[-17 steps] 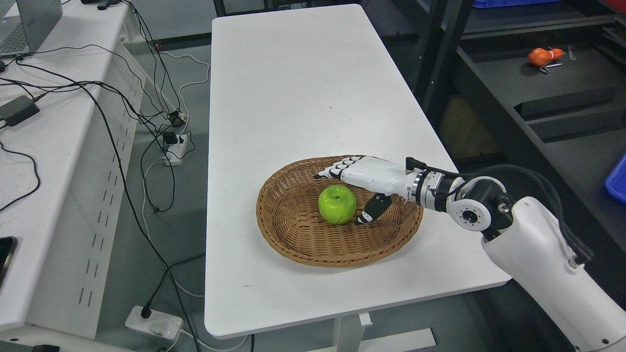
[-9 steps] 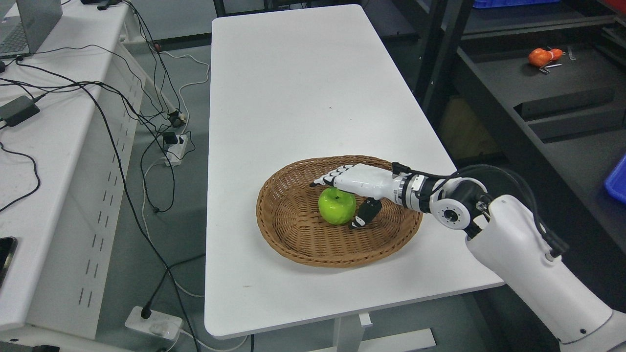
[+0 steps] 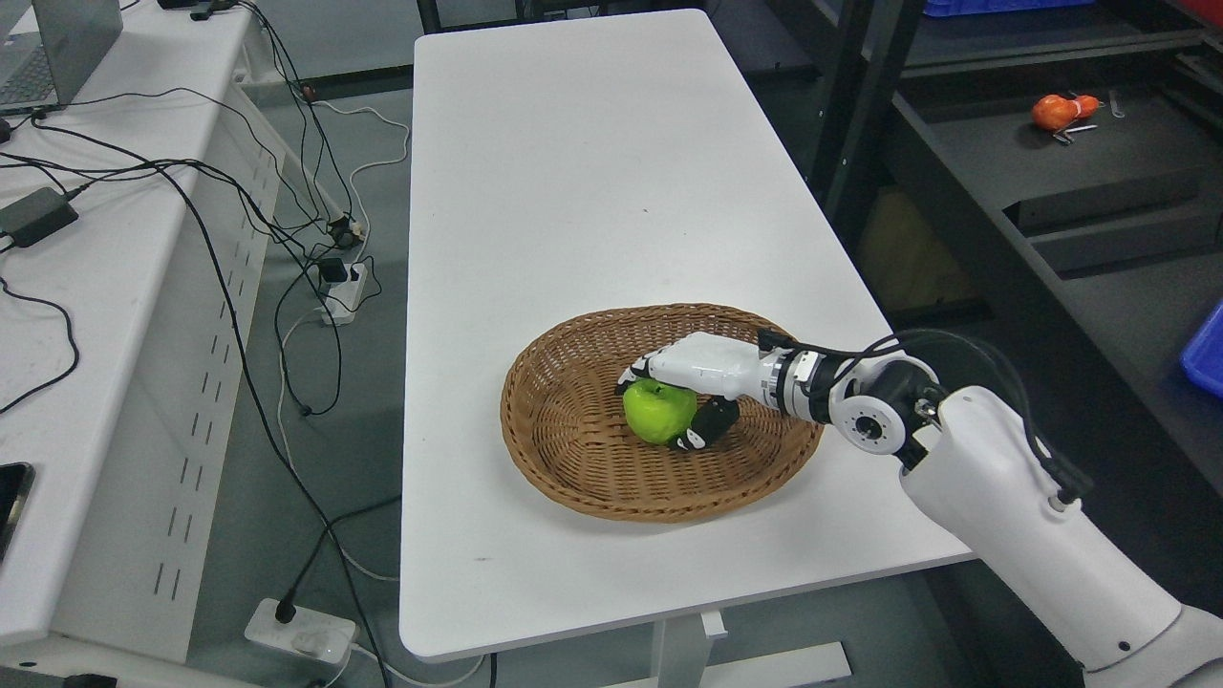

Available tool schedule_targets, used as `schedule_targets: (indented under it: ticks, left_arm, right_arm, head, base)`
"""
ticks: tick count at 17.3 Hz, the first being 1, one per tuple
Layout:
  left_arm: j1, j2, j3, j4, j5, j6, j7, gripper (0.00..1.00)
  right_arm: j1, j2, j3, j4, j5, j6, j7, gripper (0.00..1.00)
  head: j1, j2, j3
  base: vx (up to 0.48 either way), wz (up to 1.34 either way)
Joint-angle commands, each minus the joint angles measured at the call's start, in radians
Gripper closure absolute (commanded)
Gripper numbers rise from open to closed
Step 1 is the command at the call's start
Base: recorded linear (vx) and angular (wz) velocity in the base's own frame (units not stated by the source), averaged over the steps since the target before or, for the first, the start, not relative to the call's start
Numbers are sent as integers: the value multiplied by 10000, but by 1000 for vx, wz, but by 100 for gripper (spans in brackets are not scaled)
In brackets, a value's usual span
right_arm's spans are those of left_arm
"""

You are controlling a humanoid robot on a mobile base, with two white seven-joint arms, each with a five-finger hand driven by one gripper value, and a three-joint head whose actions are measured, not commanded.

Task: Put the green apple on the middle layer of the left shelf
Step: 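Lift the green apple out of the basket with the right hand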

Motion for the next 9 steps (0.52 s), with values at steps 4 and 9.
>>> schedule_targets:
  ticks: [4,9]
  left_arm:
    - [0,175,0,-1,0,-12,5,0]
    - [0,175,0,-1,15,4,-10,0]
  right_arm:
    - [368,-703,-2660,-372,-99,-52,-128,99]
    - [1764,750,-6141,-788,99,41,-4179,100]
  head:
    - [0,0,0]
    - [0,0,0]
  base:
    - [0,0]
    - [0,0]
